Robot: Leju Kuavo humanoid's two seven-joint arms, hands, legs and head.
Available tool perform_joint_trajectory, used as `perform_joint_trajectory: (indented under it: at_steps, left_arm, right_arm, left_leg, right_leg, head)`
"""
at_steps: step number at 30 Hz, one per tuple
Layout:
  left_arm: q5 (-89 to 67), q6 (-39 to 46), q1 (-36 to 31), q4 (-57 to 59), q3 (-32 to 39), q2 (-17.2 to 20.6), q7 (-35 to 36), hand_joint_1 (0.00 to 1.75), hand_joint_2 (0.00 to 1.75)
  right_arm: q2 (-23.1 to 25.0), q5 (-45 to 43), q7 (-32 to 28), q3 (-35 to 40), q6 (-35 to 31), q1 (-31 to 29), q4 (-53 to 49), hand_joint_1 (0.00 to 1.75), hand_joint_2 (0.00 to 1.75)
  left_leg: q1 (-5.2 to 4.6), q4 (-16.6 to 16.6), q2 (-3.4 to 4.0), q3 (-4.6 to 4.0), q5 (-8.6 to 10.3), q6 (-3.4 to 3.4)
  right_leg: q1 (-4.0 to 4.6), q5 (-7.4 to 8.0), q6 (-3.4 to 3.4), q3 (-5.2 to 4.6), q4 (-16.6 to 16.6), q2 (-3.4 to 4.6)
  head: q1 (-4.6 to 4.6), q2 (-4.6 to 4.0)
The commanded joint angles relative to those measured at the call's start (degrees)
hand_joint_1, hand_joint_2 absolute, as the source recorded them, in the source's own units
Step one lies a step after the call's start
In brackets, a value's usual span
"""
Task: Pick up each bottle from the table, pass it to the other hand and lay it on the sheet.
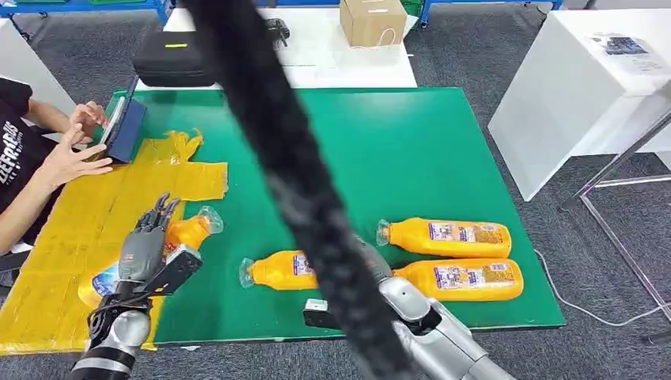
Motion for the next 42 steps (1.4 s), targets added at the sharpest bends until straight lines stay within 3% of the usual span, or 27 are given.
perform_joint_trajectory:
  at_steps: [1, 3, 5, 7, 11, 15, 17, 25, 28, 31, 32, 35, 37, 42]
  left_arm:
    - [1.2, -0.72, 1.1, -2.57, 1.94, -2.1, -0.42, 0.0, 1.75]
    - [9.32, -4.41, 2.79, -8.48, 2.83, -3.64, -5.59, 0.0, 1.75]
    - [13.33, -7.47, 5.23, -17.17, 1.88, -4.17, -6.61, 0.0, 1.75]
    - [14.97, -8.79, 7.04, -23.34, 0.77, -4.2, -6.82, 0.0, 1.75]
    - [16.76, -9.65, 9.3, -29.87, -0.85, -4.18, -7.31, 0.0, 1.75]
    - [16.7, -9.65, 9.6, -29.74, -0.99, -4.03, -7.33, 0.0, 1.75]
    - [16.57, -9.61, 9.22, -28.98, -1.22, -3.87, -7.69, 0.0, 1.75]
    - [10.88, -4.71, 8.99, -25.23, -3.44, -3.76, -7.58, 0.0, 1.75]
    - [12.94, -5.31, 10.18, -26.43, -3.42, -4.22, -7.93, 0.0, 1.75]
    - [17.07, -9.26, 12.35, -29.51, -3.04, -4.55, -7.99, 0.0, 1.75]
    - [19.16, -11.9, 12.95, -30.25, -3.12, -4.79, -7.45, 0.0, 1.75]
    - [22.51, -15.69, 13.17, -30.0, -3.93, -5.5, -6.98, 0.0, 1.75]
    - [22.51, -15.69, 13.17, -30.0, -3.93, -5.5, -6.98, 0.0, 1.75]
    - [27.88, -21.21, 11.31, -27.0, -7.17, -5.56, -6.2, 0.0, 1.75]
  right_arm:
    - [0.27, 0.01, 0.3, 1.72, 0.49, -1.31, 5.92, 0.0, 1.75]
    - [0.87, 0.34, 0.72, 1.35, 1.08, -1.7, 7.46, 0.07, 1.75]
    - [1.75, 0.9, 1.1, 1.01, 1.21, -2.4, 9.88, 0.84, 1.75]
    - [2.27, 1.47, 1.6, 0.82, 1.04, -2.97, 11.77, 1.38, 1.75]
    - [3.03, 1.63, 1.79, -0.54, -0.25, -2.43, 11.94, 1.57, 1.75]
    - [3.07, 1.63, 1.79, -0.64, -0.17, -2.3, 11.7, 1.57, 1.75]
    - [2.96, 1.63, 1.8, -0.89, 0.05, -2.02, 11.08, 1.75, 1.75]
    - [2.6, 1.8, 1.17, -0.98, 0.28, -1.53, 10.52, 1.75, 1.75]
    - [3.51, -0.25, -0.16, -3.51, -3.43, 0.32, 6.71, 1.75, 1.75]
    - [5.93, -4.58, -2.3, -9.12, -10.2, 4.97, -3.27, 1.75, 1.75]
    - [7.68, -7.11, -4.46, -12.23, -15.11, 7.58, -8.33, 1.75, 1.75]
    - [9.79, -11.48, -8.43, -15.86, -20.03, 10.94, -15.05, 1.75, 1.75]
    - [9.79, -11.48, -8.43, -15.86, -20.03, 10.94, -15.05, 1.75, 1.75]
    - [13.54, -25.39, -18.92, -20.87, -25.39, 12.19, -15.39, 1.75, 1.75]
  left_leg:
    - [0.04, -0.06, 0.02, 0.16, -0.03, -0.05]
    - [0.04, -0.05, 0.0, 0.17, -0.03, -0.06]
    - [0.05, -0.02, 0.0, 0.14, -0.04, -0.05]
    - [0.09, 0.02, 0.07, 0.11, -0.08, -0.04]
    - [0.07, 0.0, 0.05, 0.16, -0.06, -0.04]
    - [0.04, -0.06, 0.04, 0.24, -0.03, -0.07]
    - [0.05, -0.08, -0.01, 0.28, -0.02, -0.07]
    - [0.03, -0.08, -0.1, 0.34, 0.01, -0.01]
    - [0.03, -0.12, -0.08, 0.42, -0.01, -0.03]
    - [0.02, -0.05, -0.07, 0.29, -0.01, -0.02]
    - [0.03, -0.04, -0.09, 0.29, -0.06, -0.06]
    - [0.02, 0.05, -0.06, 0.1, -0.09, -0.05]
    - [0.01, 0.03, -0.05, -0.03, -0.09, -0.05]
    - [0.0, -0.02, -0.17, -0.04, -0.01, -0.04]
  right_leg:
    - [0.06, -0.02, -0.1, 0.17, -0.08, -0.1]
    - [0.07, -0.03, -0.1, 0.17, -0.07, -0.13]
    - [0.08, -0.03, -0.09, 0.14, -0.05, -0.11]
    - [0.12, -0.03, -0.09, 0.12, -0.04, -0.06]
    - [0.09, -0.04, -0.09, 0.17, -0.06, -0.09]
    - [0.08, -0.02, -0.14, 0.22, -0.1, -0.14]
    - [0.09, -0.02, -0.16, 0.24, -0.13, -0.19]
    - [0.06, -0.03, -0.07, 0.29, -0.13, -0.19]
    - [0.06, -0.05, -0.11, 0.39, -0.16, -0.22]
    - [0.05, -0.05, -0.1, 0.23, -0.08, -0.18]
    - [0.07, -0.11, -0.14, 0.25, -0.05, -0.23]
    - [0.05, -0.12, -0.12, 0.06, 0.06, -0.12]
    - [0.04, -0.1, -0.1, -0.02, 0.06, -0.13]
    - [0.02, -0.07, -0.06, -0.06, 0.0, -0.24]
  head:
    - [0.0, 0.0]
    - [0.0, 0.0]
    - [0.0, 0.0]
    - [0.0, 0.0]
    - [0.0, 0.0]
    - [0.0, 0.0]
    - [0.02, 0.0]
    - [0.02, 0.0]
    - [0.02, 0.0]
    - [0.0, 0.0]
    - [0.02, 0.0]
    - [0.02, 0.0]
    - [0.02, 0.0]
    - [0.0, 0.0]
